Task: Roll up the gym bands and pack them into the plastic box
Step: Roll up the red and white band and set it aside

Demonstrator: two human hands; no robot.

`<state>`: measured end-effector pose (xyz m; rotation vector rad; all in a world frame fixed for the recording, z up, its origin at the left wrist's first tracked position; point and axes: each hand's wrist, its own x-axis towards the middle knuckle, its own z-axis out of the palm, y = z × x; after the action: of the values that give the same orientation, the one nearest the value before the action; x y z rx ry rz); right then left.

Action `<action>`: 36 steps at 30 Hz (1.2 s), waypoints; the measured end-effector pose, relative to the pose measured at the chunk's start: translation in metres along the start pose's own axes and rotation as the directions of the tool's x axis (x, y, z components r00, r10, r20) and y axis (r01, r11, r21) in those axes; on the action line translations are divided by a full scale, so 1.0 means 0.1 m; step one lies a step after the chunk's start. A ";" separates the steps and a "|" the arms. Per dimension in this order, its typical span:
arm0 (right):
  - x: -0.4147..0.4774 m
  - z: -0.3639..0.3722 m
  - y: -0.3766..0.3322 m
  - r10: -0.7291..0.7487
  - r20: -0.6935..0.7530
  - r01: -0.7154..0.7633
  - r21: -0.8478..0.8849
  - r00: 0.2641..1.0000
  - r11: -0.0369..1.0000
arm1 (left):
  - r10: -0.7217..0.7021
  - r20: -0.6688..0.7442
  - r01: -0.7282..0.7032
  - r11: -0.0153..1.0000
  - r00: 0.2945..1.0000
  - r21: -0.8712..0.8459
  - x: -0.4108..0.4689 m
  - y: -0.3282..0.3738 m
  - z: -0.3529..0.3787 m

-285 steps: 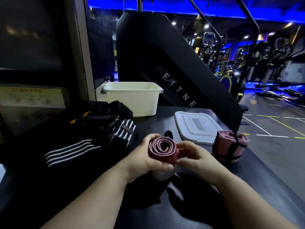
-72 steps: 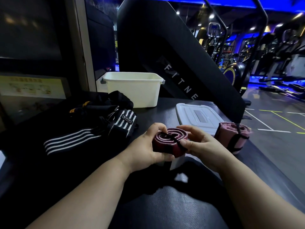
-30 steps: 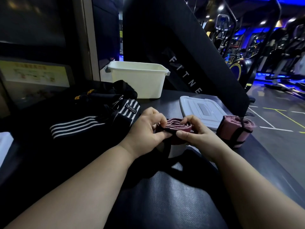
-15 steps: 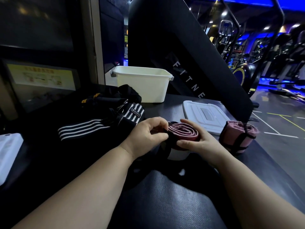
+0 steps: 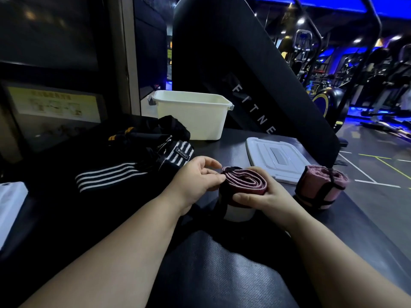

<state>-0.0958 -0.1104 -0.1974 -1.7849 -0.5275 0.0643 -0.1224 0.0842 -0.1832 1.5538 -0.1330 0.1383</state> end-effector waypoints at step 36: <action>-0.04 -0.03 -0.11 -0.020 0.083 0.023 -0.032 0.996 0.999 | 0.205 -0.104 -0.164 0.935 0.973 0.314 -0.03 0.03 -0.05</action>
<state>-0.1018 -0.1124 -0.1873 -1.8143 -0.6104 0.1158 -0.1264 0.0895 -0.1809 1.8321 -0.1562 0.4301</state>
